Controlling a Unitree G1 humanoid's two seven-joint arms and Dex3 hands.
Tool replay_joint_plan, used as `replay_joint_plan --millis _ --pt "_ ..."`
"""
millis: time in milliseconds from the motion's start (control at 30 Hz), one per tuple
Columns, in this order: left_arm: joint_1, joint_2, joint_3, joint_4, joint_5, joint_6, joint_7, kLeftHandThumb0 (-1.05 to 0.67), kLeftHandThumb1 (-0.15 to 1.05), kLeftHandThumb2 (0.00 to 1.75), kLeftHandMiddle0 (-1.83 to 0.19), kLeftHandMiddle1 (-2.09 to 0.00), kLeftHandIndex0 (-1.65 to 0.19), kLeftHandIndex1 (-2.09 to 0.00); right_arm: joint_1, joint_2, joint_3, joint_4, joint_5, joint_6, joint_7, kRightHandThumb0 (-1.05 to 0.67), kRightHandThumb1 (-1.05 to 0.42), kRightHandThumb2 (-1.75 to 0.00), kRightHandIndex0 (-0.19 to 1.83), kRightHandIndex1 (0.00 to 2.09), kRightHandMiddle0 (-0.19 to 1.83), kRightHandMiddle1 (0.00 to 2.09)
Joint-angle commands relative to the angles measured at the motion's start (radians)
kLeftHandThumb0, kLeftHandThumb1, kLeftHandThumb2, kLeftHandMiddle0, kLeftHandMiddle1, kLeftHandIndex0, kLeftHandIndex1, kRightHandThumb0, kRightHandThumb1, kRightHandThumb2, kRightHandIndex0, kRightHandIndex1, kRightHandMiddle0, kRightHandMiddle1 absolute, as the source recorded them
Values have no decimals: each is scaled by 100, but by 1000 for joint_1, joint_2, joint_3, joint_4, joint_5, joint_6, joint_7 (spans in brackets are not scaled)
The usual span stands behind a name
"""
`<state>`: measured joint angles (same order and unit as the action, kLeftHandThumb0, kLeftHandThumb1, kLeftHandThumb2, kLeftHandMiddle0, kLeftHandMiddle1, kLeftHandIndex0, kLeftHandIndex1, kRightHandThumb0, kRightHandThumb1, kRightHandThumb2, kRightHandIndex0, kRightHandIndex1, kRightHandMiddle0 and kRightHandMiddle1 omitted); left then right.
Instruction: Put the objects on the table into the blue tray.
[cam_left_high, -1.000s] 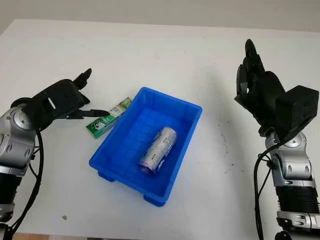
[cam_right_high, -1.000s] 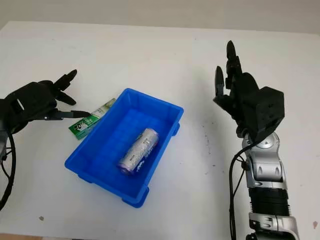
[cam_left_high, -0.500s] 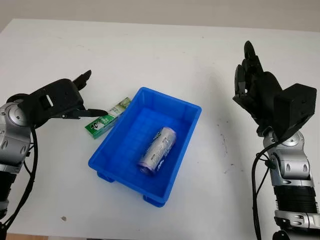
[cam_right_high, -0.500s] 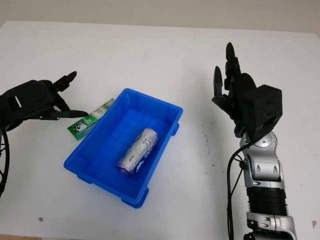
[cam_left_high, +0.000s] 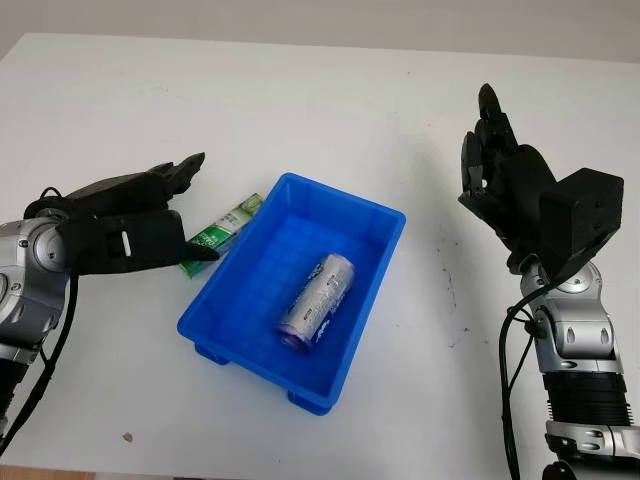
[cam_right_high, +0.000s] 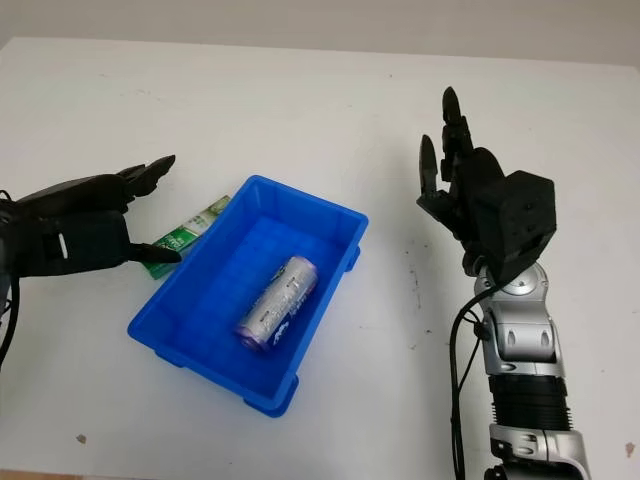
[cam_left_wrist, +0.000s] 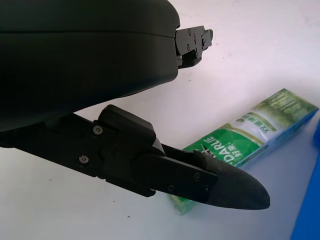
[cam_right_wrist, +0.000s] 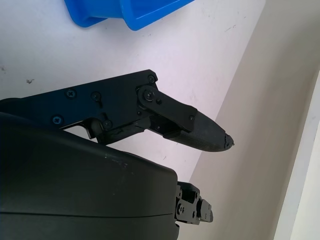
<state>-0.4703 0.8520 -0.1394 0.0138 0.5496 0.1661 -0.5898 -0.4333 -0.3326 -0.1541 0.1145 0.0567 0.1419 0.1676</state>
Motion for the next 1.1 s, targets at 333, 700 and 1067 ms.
replay_joint_plan --millis 333,700,1067 --pt "2 13 -28 -10 78 -15 -44 -102 105 27 19 0 19 0 5 30 0 -30 9 4 -19 -60 -105 -82 -19 0 -19 0" --pt "-12 -11 -73 36 101 -15 -63 -101 105 28 19 0 19 0 14 37 -7 -50 16 12 -25 -62 -105 -81 -19 0 -19 0" --pt "-2 6 -124 34 247 -148 86 -84 105 34 -52 -158 -7 -23 22 32 -26 -55 32 12 -22 -61 -105 -76 -19 0 -19 0"
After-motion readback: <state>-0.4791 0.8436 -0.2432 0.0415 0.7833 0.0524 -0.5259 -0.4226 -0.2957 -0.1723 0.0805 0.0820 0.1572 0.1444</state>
